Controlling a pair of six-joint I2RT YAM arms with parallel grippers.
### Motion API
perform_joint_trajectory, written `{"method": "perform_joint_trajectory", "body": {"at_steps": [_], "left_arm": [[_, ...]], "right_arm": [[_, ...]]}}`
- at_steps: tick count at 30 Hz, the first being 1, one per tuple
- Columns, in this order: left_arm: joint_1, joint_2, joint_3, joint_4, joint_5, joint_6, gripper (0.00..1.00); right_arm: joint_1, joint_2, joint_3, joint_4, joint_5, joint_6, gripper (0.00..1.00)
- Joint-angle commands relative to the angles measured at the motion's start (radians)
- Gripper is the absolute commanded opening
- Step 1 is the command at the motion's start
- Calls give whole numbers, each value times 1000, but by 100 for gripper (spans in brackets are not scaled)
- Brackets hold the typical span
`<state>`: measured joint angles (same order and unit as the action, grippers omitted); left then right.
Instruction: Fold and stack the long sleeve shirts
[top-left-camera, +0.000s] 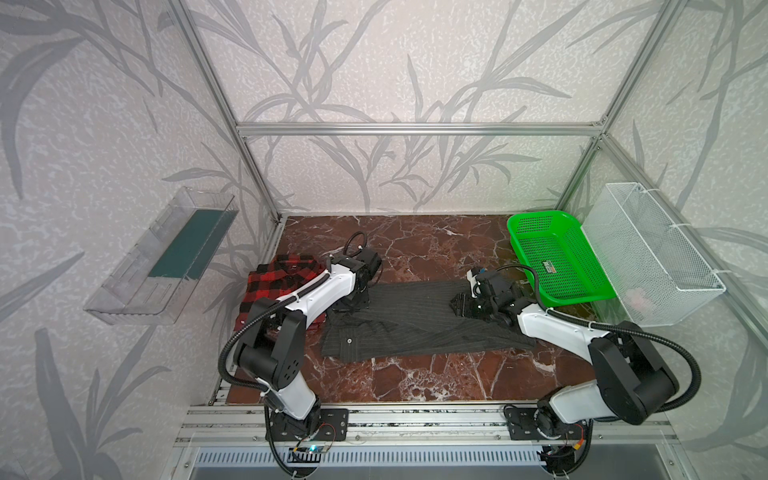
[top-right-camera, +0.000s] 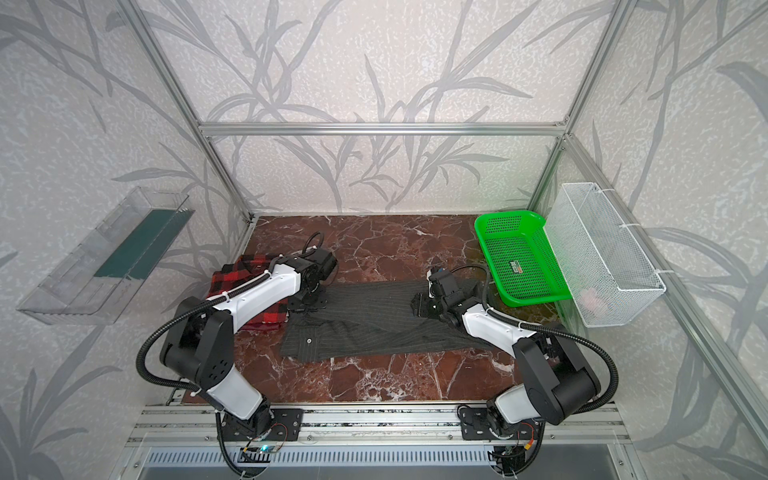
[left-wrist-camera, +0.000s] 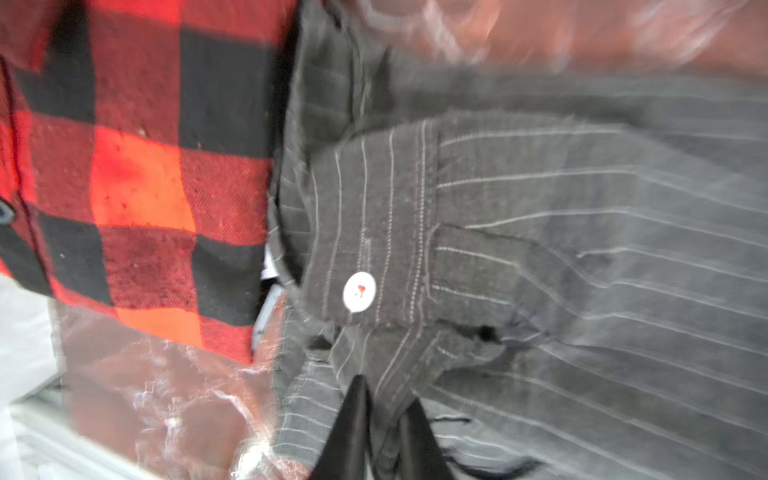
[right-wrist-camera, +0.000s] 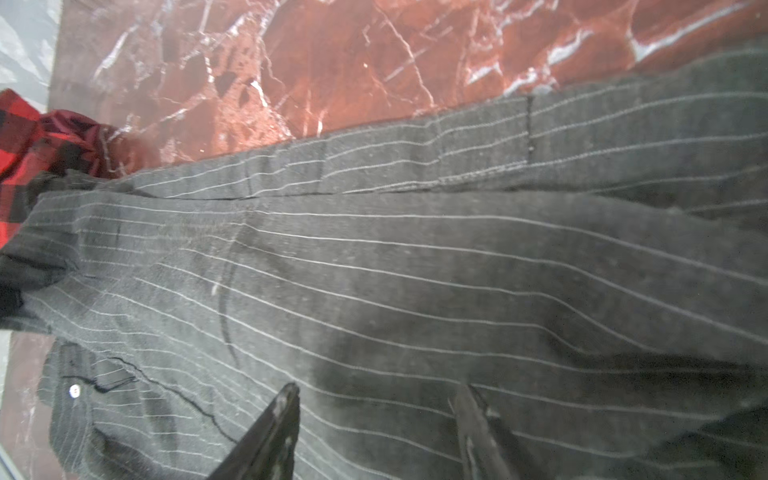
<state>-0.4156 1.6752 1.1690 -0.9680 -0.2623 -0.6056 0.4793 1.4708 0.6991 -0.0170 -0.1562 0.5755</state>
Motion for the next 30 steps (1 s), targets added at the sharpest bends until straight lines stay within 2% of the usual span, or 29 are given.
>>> {"method": "perform_joint_trajectory", "body": {"at_steps": [1, 4, 8, 12, 18, 20, 23, 27, 30], "left_arm": [[-5, -1, -9, -78, -58, -16, 28], [-8, -1, -21, -78, -45, -28, 38], [-12, -19, -66, -51, -13, -49, 52], [-18, -45, -80, -48, -46, -62, 71], [-20, -5, -88, -5, -28, -77, 73], [-20, 17, -87, -4, -32, -101, 77], [-20, 55, -65, -17, -13, -108, 78], [-19, 37, -82, 10, 12, -109, 80], [-19, 26, -106, 25, 39, -109, 80]], "right_arm": [[-16, 22, 36, -38, 14, 4, 60], [-41, 31, 47, -60, 6, -3, 60], [-55, 9, 51, -85, 1, -27, 53], [-53, 13, 66, -103, -6, -34, 48], [-66, 62, 97, -137, 43, -27, 46], [-74, 92, 115, -149, 77, -36, 46], [-104, 156, 165, -205, 94, -36, 46], [-147, 216, 217, -245, 101, -21, 47], [-152, 194, 253, -322, 128, -31, 47]]}}
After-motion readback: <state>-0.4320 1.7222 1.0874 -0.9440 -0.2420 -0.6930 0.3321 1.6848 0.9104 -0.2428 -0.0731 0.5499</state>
